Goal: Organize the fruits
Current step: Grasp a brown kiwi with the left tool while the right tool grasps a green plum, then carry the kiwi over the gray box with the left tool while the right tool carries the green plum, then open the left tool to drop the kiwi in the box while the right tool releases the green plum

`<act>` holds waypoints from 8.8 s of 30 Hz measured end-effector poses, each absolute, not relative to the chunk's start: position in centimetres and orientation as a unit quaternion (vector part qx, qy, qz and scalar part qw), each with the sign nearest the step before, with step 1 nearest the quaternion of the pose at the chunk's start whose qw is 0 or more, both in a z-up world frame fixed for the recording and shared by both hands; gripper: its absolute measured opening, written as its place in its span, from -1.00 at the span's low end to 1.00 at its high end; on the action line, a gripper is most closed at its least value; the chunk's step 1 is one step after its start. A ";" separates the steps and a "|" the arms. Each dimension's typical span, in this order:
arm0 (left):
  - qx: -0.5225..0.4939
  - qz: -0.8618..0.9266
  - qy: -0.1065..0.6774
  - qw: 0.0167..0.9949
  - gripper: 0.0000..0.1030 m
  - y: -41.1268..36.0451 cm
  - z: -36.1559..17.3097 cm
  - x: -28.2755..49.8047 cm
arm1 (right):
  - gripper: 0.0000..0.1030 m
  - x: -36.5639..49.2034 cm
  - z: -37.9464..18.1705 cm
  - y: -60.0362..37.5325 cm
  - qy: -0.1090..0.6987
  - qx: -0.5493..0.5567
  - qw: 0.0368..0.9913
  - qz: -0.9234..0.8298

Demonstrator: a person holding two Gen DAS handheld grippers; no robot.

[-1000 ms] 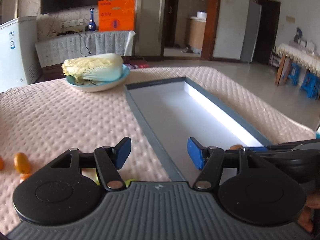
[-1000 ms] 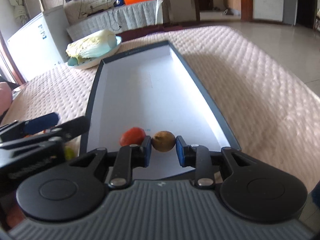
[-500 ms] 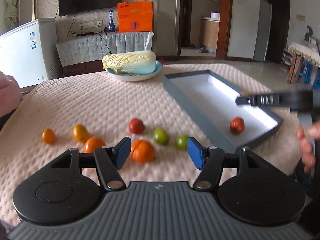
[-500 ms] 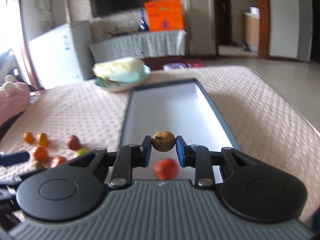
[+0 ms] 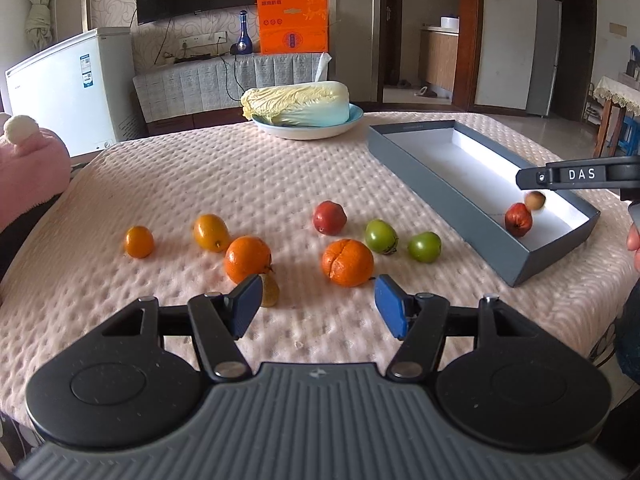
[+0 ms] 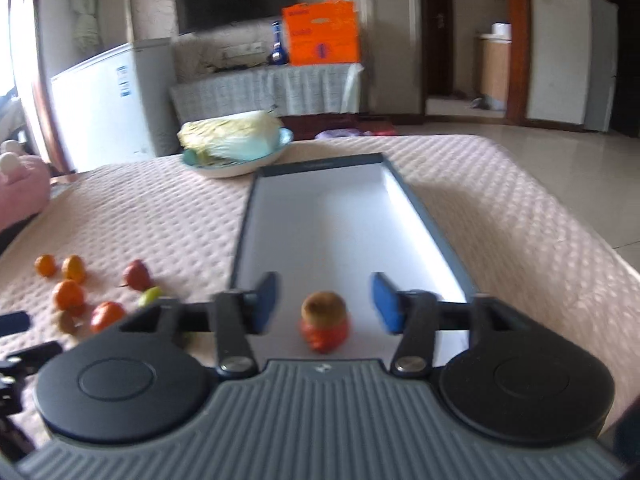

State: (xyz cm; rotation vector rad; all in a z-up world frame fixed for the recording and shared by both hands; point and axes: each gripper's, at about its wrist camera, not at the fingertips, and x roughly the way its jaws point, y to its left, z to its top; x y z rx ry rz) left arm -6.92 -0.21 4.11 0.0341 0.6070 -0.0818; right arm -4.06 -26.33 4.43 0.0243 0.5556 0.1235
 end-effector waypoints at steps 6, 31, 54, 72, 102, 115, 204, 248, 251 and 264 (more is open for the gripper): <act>0.010 -0.052 0.297 0.953 0.32 -0.3 4.1 -6.7 | 0.16 -4.8 5.0 -25.7 0.250 0.011 0.965 0.074; 0.005 -0.011 0.319 0.948 0.29 2.4 2.2 -4.3 | -0.02 -6.4 3.4 -18.3 0.284 -0.094 0.924 0.237; -0.011 -0.018 0.339 0.941 -0.47 2.2 0.7 -2.4 | -0.27 -5.1 2.1 -17.0 0.317 -0.112 0.914 0.226; -0.033 -0.035 0.336 0.941 -0.52 3.1 1.2 -2.8 | -0.46 -3.9 1.4 -16.3 0.338 -0.114 0.910 0.214; -0.030 -0.080 0.288 0.954 -0.52 -2.5 4.9 -3.2 | -0.46 -6.0 5.6 -21.0 0.289 -0.023 0.925 0.244; -0.026 -0.095 0.280 0.955 -0.52 -4.6 5.5 -2.7 | -0.46 -6.5 6.1 -23.4 0.279 -0.011 0.932 0.230; -0.028 -0.183 0.268 0.945 -0.29 -14.9 4.6 7.7 | -0.46 -5.0 4.9 -31.4 0.323 0.033 0.937 0.128; -0.036 -0.121 0.301 0.945 0.11 -5.8 5.2 -4.6 | -0.46 -2.6 4.0 -27.6 0.316 0.048 0.941 0.108; -0.030 -0.118 0.297 0.947 0.11 -5.7 5.4 -4.8 | -0.45 -2.3 3.8 -27.1 0.317 0.045 0.941 0.104; -0.052 -0.089 0.285 0.953 0.12 -1.7 6.1 -5.3 | -0.42 -1.6 3.5 -25.9 0.307 0.048 0.948 0.065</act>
